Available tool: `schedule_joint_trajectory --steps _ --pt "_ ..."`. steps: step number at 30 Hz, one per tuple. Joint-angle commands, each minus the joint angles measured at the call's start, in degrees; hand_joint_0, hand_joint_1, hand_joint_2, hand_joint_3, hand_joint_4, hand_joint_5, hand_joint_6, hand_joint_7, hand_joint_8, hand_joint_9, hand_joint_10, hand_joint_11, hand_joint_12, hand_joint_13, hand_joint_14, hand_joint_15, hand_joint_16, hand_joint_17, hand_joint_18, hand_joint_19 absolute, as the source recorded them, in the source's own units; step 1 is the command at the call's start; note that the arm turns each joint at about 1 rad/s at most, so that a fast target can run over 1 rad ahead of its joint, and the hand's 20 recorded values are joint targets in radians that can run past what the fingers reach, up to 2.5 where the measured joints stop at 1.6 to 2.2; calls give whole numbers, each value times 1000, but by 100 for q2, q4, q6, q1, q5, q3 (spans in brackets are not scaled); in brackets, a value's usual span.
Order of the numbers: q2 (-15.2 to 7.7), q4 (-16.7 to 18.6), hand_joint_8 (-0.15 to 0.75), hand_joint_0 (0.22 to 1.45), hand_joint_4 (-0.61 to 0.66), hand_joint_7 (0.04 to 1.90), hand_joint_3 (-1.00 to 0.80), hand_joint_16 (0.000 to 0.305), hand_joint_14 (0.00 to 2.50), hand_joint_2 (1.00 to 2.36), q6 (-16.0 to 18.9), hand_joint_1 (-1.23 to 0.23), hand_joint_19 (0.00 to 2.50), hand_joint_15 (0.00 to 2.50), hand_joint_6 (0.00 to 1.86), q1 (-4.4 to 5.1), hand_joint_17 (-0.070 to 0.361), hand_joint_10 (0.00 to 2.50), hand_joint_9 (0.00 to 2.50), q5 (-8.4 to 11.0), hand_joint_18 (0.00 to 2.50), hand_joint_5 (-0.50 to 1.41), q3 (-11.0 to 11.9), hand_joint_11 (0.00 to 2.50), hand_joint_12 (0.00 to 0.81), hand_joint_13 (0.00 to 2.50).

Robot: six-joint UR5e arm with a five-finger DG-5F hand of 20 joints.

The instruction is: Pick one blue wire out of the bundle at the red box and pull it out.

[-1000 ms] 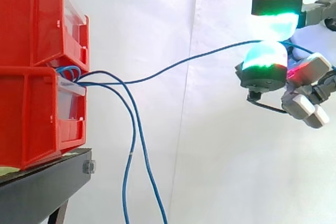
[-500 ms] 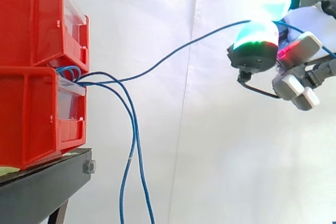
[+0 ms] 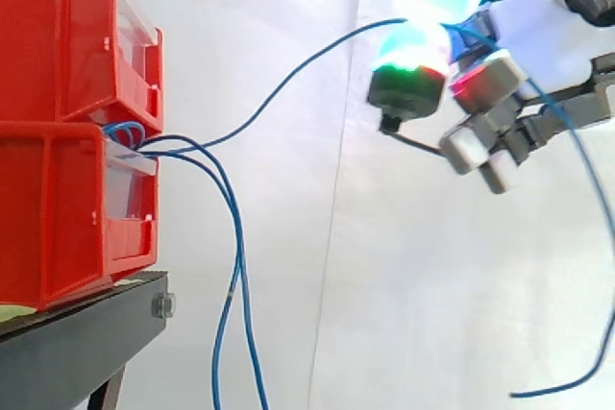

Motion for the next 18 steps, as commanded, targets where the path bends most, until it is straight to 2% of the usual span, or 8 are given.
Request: schedule_joint_trajectory --steps 1,3,6,8,11,18 --pt "-335 38 436 555 50 1044 -5 69 12 1154 -4 -771 415 493 942 52 154 9 1207 40 992 -92 396 767 513 957" --pt "-502 11 436 563 43 1055 -4 68 12 1137 4 -781 426 491 943 61 153 9 1202 22 987 -93 625 770 510 957" --pt "-538 29 422 612 27 1073 25 66 14 1024 -31 -810 419 494 948 70 148 9 1176 40 965 -98 677 772 498 941" --pt "-529 46 414 626 12 1078 32 64 13 1002 -66 -816 433 494 952 70 143 9 1162 66 951 -102 616 774 491 931" --pt "-529 46 403 635 2 1087 34 62 14 1005 -57 -827 430 504 956 70 139 10 1144 40 937 -106 405 774 482 921" --pt "-529 64 400 641 -17 1092 51 61 15 1005 -22 -829 432 501 960 44 138 11 1141 22 933 -107 229 769 475 918"
